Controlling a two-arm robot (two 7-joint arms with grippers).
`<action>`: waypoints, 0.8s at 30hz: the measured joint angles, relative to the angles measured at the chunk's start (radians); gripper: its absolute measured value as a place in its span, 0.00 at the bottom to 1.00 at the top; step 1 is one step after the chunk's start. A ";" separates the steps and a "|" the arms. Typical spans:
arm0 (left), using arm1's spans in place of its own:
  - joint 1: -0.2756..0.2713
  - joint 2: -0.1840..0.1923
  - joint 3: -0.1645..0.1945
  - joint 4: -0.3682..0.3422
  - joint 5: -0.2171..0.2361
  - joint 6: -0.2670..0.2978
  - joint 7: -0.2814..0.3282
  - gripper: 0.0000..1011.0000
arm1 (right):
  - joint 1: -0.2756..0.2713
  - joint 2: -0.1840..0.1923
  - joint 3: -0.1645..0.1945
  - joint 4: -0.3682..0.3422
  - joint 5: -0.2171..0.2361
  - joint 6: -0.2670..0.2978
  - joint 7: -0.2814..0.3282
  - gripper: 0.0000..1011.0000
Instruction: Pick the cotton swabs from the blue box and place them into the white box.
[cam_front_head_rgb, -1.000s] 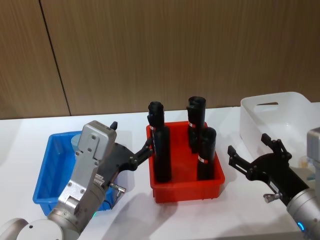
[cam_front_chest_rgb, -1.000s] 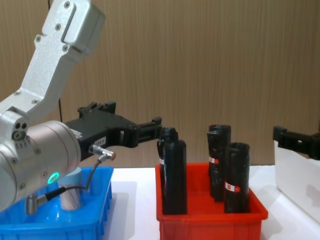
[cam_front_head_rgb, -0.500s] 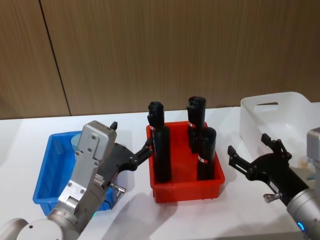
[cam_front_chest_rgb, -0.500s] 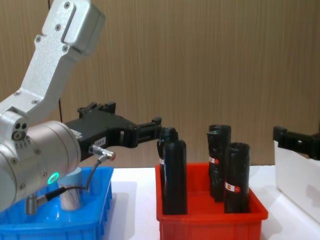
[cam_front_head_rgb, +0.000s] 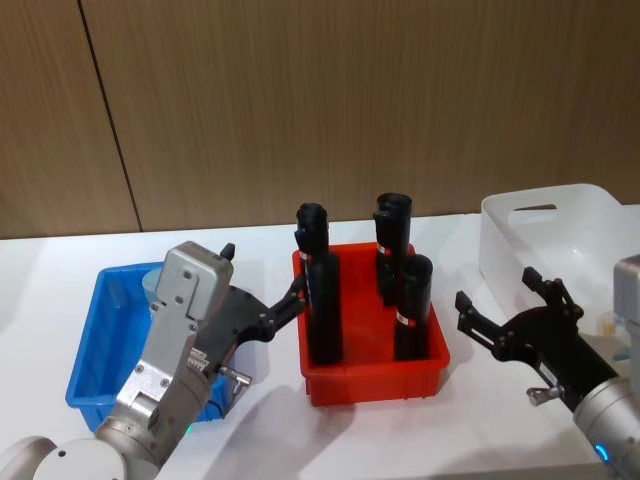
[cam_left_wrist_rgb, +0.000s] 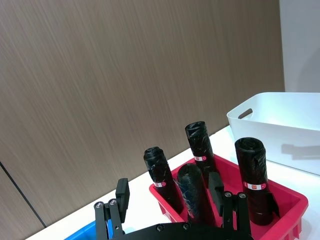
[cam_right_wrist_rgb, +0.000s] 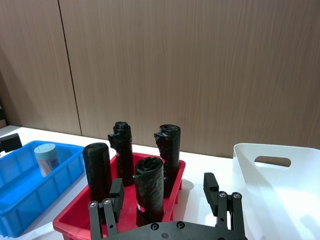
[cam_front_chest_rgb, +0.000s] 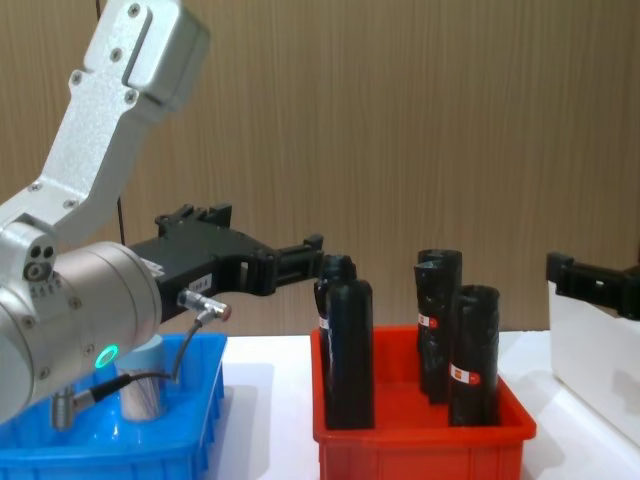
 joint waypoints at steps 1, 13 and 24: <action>0.000 0.000 0.000 0.000 0.000 0.000 0.000 0.99 | 0.000 0.000 0.000 0.000 0.000 0.000 0.000 0.99; 0.000 0.000 0.000 0.000 0.000 0.000 0.000 0.99 | 0.000 0.000 0.000 0.000 0.000 0.000 0.000 0.99; 0.000 0.000 0.000 0.000 0.000 0.000 0.000 0.99 | 0.000 0.000 0.000 0.000 0.000 0.000 0.000 0.99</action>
